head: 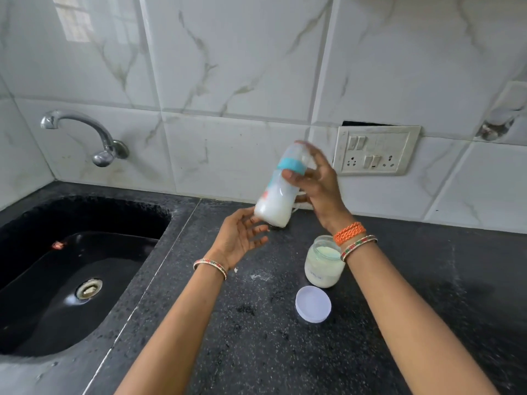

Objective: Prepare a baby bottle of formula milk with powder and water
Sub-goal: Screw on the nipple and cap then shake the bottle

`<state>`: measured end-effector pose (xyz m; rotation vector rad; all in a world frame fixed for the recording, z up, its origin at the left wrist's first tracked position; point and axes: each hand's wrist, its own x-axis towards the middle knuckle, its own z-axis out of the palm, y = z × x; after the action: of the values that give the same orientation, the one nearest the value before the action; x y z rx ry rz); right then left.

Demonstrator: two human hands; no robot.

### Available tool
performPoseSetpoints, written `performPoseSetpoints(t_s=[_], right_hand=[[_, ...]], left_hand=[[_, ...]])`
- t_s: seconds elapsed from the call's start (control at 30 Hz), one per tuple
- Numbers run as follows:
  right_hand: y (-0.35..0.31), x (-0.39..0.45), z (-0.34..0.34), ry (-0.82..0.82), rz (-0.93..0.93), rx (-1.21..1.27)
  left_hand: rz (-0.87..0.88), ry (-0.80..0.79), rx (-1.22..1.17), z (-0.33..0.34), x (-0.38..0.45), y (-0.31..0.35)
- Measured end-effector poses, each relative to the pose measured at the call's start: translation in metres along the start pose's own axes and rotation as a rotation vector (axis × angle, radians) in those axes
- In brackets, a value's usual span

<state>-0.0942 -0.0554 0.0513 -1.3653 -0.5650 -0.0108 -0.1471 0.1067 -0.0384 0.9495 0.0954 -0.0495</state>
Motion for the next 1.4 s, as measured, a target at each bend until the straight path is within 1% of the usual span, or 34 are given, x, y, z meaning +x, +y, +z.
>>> performPoseSetpoints(t_s=[0.03, 0.07, 0.17, 0.2, 0.27, 0.33, 0.4, 0.47, 0.53, 0.57, 0.6, 0.67, 0.7, 0.77, 0.8, 0.83, 0.9, 0.93, 0.97, 1.0, 1.03, 1.07, 1.13, 1.17, 1.2, 1.23, 1.27, 1.3, 1.37, 1.4], right_hand=[[-0.004, 0.0, -0.001, 0.02, -0.013, 0.019], [-0.007, 0.0, -0.001, -0.001, -0.014, 0.014], [-0.012, 0.0, -0.001, -0.191, -0.022, -0.168], [-0.011, 0.0, -0.002, -0.189, -0.033, -0.19], [-0.009, 0.0, -0.002, -0.13, -0.01, -0.162], [-0.006, 0.0, -0.003, -0.143, 0.066, -0.142], [-0.004, 0.0, -0.005, -0.177, 0.12, -0.151], [-0.004, 0.002, -0.005, -0.196, 0.072, -0.288], [-0.005, 0.003, -0.002, -0.198, -0.028, -0.509], [-0.004, 0.002, 0.0, -0.177, -0.066, -0.581], [-0.002, 0.002, 0.001, -0.15, -0.098, -0.602], [-0.005, 0.002, 0.003, -0.063, -0.173, -0.551], [-0.006, 0.002, 0.004, 0.035, -0.231, -0.477], [-0.006, 0.004, 0.004, 0.324, -0.342, -0.165], [-0.003, 0.004, 0.003, 0.411, -0.332, -0.02], [-0.003, 0.003, 0.003, 0.383, -0.273, 0.028], [-0.001, -0.002, 0.005, 0.12, -0.137, -0.171], [0.004, -0.004, 0.004, 0.048, -0.117, -0.212], [0.006, -0.005, 0.004, 0.068, -0.12, -0.15], [0.007, -0.006, 0.003, 0.128, -0.097, -0.004], [0.01, -0.006, -0.001, 0.125, -0.05, 0.089], [0.009, -0.007, -0.002, 0.04, 0.018, 0.1], [0.015, -0.01, -0.006, -0.261, 0.098, -0.08], [0.019, -0.014, -0.007, -0.295, 0.091, -0.112], [0.021, -0.015, -0.007, -0.235, 0.08, -0.056], [0.023, -0.016, -0.007, -0.138, 0.09, 0.046], [0.024, -0.016, -0.009, -0.1, 0.113, 0.108], [0.022, -0.017, -0.008, -0.12, 0.147, 0.1], [0.021, -0.022, -0.006, -0.262, 0.186, -0.073], [0.024, -0.025, -0.005, -0.245, 0.163, -0.116]], left_hand=[[0.001, -0.011, -0.011, 0.0, -0.001, 0.001], [-0.006, -0.024, -0.026, 0.0, -0.003, 0.001], [-0.039, -0.082, -0.041, 0.002, -0.004, 0.004], [-0.05, -0.11, -0.051, 0.003, -0.005, 0.006], [-0.076, -0.165, -0.097, 0.007, -0.007, 0.01], [-0.064, -0.192, -0.134, 0.006, -0.009, 0.01], [-0.007, -0.191, -0.158, 0.005, -0.01, 0.01], [0.071, -0.17, -0.167, 0.007, -0.01, 0.012], [0.129, -0.141, -0.138, 0.01, -0.009, 0.014], [0.142, -0.133, -0.116, 0.011, -0.008, 0.015], [0.15, -0.131, -0.101, 0.013, -0.007, 0.015], [0.17, -0.142, -0.108, 0.014, -0.005, 0.016], [0.182, -0.148, -0.12, 0.014, -0.005, 0.018], [0.183, -0.118, -0.118, 0.012, -0.004, 0.021], [0.174, -0.076, -0.105, 0.009, -0.003, 0.022], [0.158, -0.028, -0.095, 0.005, -0.001, 0.021], [0.107, 0.034, -0.085, -0.004, 0.0, 0.016], [0.084, 0.056, -0.081, -0.008, 0.001, 0.014], [0.07, 0.075, -0.079, -0.012, 0.001, 0.013], [0.06, 0.089, -0.074, -0.014, 0.0, 0.012], [0.05, 0.097, -0.065, -0.016, -0.001, 0.009], [0.039, 0.1, -0.054, -0.017, -0.002, 0.006], [0.015, 0.097, -0.028, -0.018, -0.003, 0.002], [0.016, 0.098, -0.02, -0.018, -0.003, 0.002], [0.02, 0.097, -0.023, -0.018, -0.003, 0.003], [0.022, 0.094, -0.035, -0.017, -0.003, 0.004], [0.023, 0.093, -0.033, -0.017, -0.004, 0.003], [0.02, 0.088, -0.019, -0.017, -0.005, 0.001], [0.0, 0.072, 0.019, -0.018, -0.006, -0.001], [-0.001, 0.068, 0.03, -0.018, -0.005, -0.001]])
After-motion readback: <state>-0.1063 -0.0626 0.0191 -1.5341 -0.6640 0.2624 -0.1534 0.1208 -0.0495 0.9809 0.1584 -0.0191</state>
